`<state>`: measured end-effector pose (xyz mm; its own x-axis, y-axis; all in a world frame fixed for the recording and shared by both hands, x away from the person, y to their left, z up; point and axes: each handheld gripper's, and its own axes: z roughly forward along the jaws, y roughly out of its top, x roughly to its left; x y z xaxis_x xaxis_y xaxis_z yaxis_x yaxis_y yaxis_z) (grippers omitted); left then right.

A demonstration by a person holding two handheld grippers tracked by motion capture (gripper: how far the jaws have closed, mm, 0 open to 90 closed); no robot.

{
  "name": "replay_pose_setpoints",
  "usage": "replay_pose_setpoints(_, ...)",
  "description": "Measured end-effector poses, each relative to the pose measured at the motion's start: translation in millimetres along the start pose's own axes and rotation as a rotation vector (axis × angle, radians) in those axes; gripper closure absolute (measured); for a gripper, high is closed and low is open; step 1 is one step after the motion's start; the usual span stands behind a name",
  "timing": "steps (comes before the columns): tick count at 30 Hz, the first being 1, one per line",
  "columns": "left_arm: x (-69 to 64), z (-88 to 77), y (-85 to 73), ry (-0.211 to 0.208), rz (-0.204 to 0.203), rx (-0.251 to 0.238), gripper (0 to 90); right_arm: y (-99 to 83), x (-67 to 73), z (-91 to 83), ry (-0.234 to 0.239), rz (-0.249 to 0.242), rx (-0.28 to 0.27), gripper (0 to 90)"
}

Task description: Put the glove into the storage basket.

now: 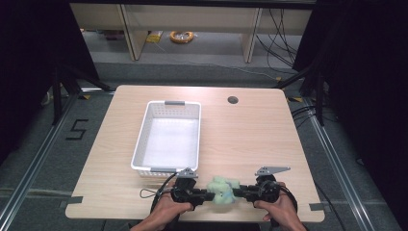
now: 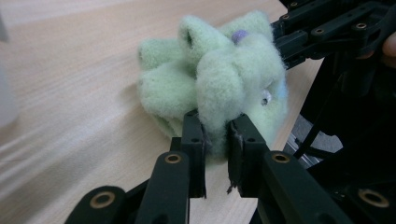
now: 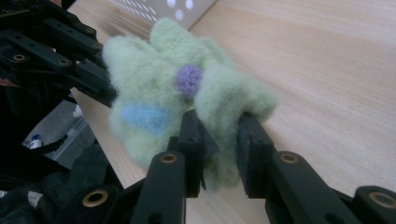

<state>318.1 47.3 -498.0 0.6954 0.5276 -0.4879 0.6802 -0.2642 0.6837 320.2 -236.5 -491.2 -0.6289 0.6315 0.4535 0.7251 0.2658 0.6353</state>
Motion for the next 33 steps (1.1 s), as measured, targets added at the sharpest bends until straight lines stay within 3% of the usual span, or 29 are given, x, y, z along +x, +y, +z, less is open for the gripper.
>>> replay_pose_setpoints(1,-1.0,-1.5,0.3,0.005,0.0,-0.001,77.4,1.2,-1.0,-0.5,-0.003,-0.04,-0.008,74.3)
replay_pose_setpoints(3,-2.8,-4.6,0.6,0.002,0.0,-0.006,77.4,1.8,1.9,-1.7,-0.016,-0.055,-0.013,74.3)
replay_pose_setpoints(4,-3.1,-6.3,1.1,0.0,0.01,0.0,77.3,1.8,2.6,-1.3,0.006,-0.047,-0.013,74.2)
replay_pose_setpoints(6,-4.4,-8.0,1.3,0.005,0.01,0.004,77.3,2.2,3.9,-1.8,0.002,-0.052,-0.014,74.2)
replay_pose_setpoints(7,-3.7,-8.1,1.2,-0.012,0.007,0.001,77.2,2.2,5.0,-2.5,0.004,-0.055,-0.014,74.2)
replay_pose_setpoints(10,-4.8,-11.3,1.7,0.01,0.021,0.003,77.2,2.6,9.4,-2.6,0.01,-0.037,-0.02,74.2)
replay_pose_setpoints(13,-5.4,-15.8,1.9,-0.001,0.029,-0.009,77.1,4.9,13.6,-4.4,-0.007,-0.066,-0.026,74.2)
replay_pose_setpoints(14,-6.8,-18.4,1.9,0.013,0.034,-0.006,77.0,5.2,17.4,-4.3,0.006,-0.043,-0.017,74.2)
replay_pose_setpoints(15,-6.3,-19.9,1.6,-0.003,0.037,-0.012,77.0,6.0,17.7,-4.0,0.002,-0.07,-0.027,74.2)
replay_pose_setpoints(17,-8.1,-24.1,1.1,0.01,0.041,-0.013,77.0,7.1,23.7,-4.5,0.015,-0.043,-0.019,74.2)
replay_pose_setpoints(20,-9.0,-29.2,1.7,-0.008,0.048,-0.03,76.8,10.4,26.7,-6.1,0.005,-0.085,-0.033,74.1)
replay_pose_setpoints(21,-9.5,-31.2,2.2,-0.009,0.053,-0.035,76.8,11.1,29.7,-6.1,0.01,-0.065,-0.036,74.2)
replay_pose_setpoints(24,-10.8,-38.7,4.8,-0.013,0.06,-0.048,76.7,15.6,33.4,-6.6,0.015,-0.077,-0.04,74.1)
replay_pose_setpoints(27,-11.3,-44.2,7.7,-0.002,0.049,-0.057,76.7,20.2,37.8,-7.3,0.023,-0.085,-0.046,74.2)
replay_pose_setpoints(29,-11.3,-46.5,10.2,-0.006,0.055,-0.063,76.7,23.8,38.3,-8.7,0.002,-0.119,-0.052,74.1)
replay_pose_setpoints(30,-11.6,-48.6,12.1,0.0,0.06,-0.058,76.7,24.4,40.8,-8.0,0.022,-0.094,-0.054,74.2)
replay_pose_setpoints(33,-12.7,-53.3,16.5,0.017,0.07,-0.047,76.7,29.4,42.3,-8.4,0.013,-0.11,-0.055,74.2)
